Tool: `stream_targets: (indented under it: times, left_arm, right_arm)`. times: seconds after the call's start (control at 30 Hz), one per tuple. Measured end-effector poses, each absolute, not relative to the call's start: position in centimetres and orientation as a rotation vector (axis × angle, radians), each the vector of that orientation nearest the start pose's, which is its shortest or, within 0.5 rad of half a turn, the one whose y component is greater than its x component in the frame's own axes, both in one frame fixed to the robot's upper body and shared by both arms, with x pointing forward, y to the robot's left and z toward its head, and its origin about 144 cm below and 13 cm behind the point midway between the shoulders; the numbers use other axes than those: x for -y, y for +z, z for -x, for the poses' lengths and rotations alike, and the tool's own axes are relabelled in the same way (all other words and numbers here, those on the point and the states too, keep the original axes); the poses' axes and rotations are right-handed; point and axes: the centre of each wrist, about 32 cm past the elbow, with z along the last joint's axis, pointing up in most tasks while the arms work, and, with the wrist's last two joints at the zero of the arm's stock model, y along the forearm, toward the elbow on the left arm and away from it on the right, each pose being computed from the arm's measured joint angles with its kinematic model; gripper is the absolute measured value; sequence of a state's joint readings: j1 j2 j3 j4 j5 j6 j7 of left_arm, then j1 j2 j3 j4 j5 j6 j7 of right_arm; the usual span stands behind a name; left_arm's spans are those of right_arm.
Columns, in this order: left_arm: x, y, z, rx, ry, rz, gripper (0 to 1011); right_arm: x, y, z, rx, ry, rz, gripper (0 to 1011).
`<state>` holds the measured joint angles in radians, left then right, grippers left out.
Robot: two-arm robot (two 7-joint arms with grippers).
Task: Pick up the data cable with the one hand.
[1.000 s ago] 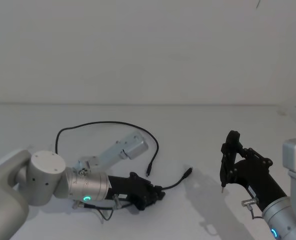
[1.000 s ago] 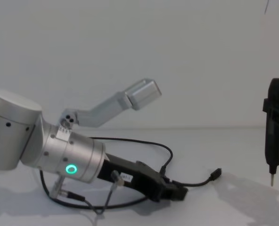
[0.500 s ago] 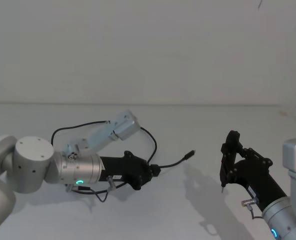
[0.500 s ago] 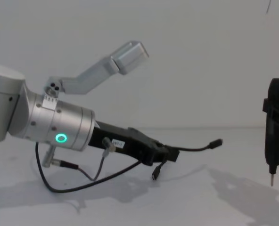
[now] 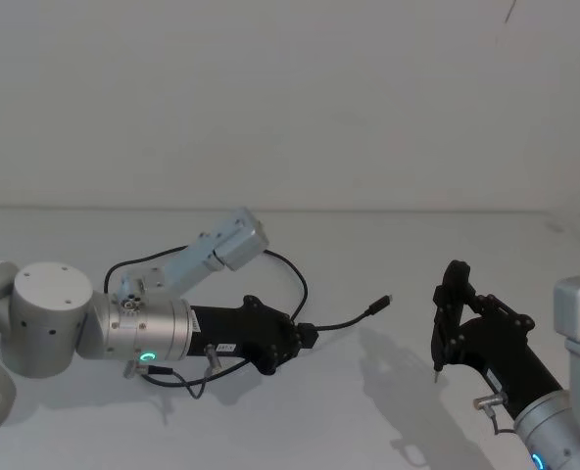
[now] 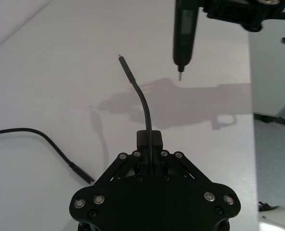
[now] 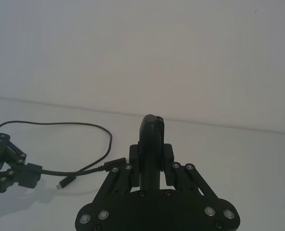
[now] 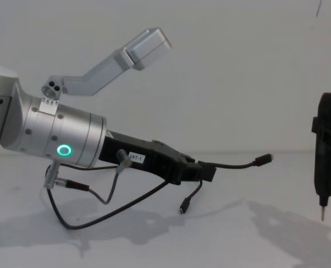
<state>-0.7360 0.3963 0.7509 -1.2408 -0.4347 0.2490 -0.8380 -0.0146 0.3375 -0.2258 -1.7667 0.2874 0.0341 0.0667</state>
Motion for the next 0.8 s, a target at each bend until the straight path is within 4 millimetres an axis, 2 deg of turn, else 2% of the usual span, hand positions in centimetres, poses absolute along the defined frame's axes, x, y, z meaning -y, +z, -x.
stream_targets:
  times: [0.47, 0.8]
  left_arm:
    - [-19.3, 125.9, -59.5, -0.029, 0.233, -0.351, 48]
    - [-19.4, 125.9, -59.2, -0.041, 0.217, -0.351, 48]
  right_arm:
    - [23.4, 119.3, -44.5, 0.080, -1.226, -0.060, 279]
    - [21.5, 121.4, -45.8, 0.098, -1.210, -0.186, 279]
